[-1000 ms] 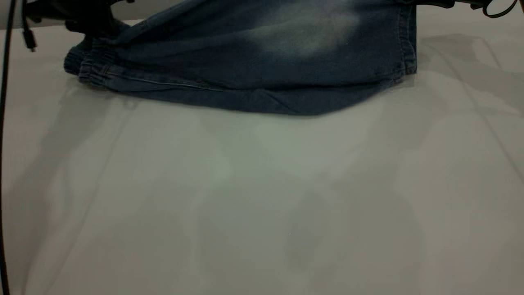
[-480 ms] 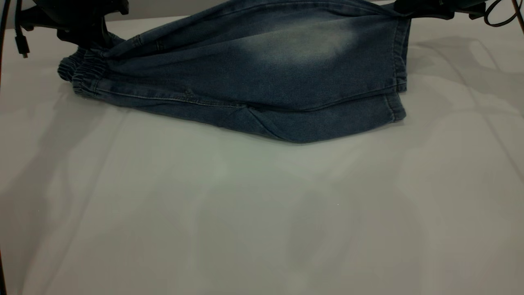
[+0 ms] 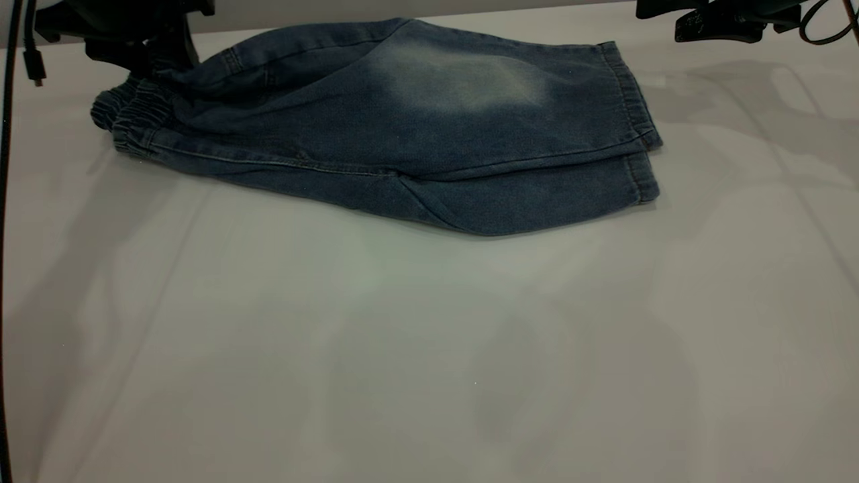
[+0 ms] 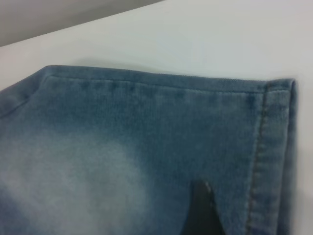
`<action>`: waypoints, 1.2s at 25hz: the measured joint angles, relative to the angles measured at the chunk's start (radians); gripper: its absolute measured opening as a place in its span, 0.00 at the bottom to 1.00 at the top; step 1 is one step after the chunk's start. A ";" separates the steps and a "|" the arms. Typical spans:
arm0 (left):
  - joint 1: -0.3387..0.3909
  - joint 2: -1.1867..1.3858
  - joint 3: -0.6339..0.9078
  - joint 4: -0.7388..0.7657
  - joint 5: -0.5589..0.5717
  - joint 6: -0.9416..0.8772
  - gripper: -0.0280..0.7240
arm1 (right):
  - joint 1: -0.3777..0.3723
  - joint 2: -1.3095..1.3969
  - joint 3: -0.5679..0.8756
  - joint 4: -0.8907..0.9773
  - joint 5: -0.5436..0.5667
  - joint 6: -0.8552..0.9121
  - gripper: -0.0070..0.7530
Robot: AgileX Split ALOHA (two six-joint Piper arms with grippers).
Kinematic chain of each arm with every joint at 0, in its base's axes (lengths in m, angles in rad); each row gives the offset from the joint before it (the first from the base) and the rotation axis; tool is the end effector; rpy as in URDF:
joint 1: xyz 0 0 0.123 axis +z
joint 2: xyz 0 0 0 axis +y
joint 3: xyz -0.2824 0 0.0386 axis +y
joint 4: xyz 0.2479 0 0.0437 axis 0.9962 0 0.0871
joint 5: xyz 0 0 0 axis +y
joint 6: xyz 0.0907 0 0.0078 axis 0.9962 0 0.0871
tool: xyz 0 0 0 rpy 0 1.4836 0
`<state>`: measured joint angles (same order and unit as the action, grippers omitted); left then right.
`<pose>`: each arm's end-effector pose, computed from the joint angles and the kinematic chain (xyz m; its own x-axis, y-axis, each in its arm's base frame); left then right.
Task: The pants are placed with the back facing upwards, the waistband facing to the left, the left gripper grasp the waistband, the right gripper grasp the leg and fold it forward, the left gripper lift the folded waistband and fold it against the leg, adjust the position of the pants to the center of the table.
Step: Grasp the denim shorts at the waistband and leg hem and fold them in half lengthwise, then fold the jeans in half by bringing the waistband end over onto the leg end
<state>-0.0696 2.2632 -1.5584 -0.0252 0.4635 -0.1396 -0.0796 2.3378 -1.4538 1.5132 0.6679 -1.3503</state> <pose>0.4686 -0.0337 0.1080 -0.8808 -0.1004 -0.4627 -0.0683 0.9940 -0.0858 0.4653 0.0194 0.0822 -0.7867 0.1784 -0.5910 -0.2351 0.7987 0.5540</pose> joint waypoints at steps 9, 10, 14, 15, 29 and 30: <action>0.000 -0.092 -0.093 0.000 0.123 0.000 0.72 | 0.000 -0.053 0.000 0.000 0.034 0.001 0.59; 0.000 -0.095 -0.104 0.004 0.157 0.000 0.72 | 0.001 -0.061 0.000 -0.001 0.040 0.004 0.59; 0.037 -0.092 -0.117 0.060 0.315 0.000 0.73 | 0.024 -0.086 0.000 -0.052 0.071 0.067 0.59; 0.048 -0.092 -0.117 0.080 0.346 0.000 0.73 | 0.035 -0.086 0.000 -0.077 0.075 0.086 0.59; 0.138 -0.004 -0.118 0.025 0.319 0.134 0.73 | 0.140 -0.085 0.000 -0.199 0.041 0.188 0.59; 0.138 0.013 -0.118 -0.004 0.319 0.160 0.73 | 0.140 -0.085 0.000 -0.209 0.045 0.198 0.59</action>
<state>0.0682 2.2759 -1.6767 -0.0288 0.7827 0.0206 0.0608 2.2528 -1.4538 1.3042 0.7129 -1.1519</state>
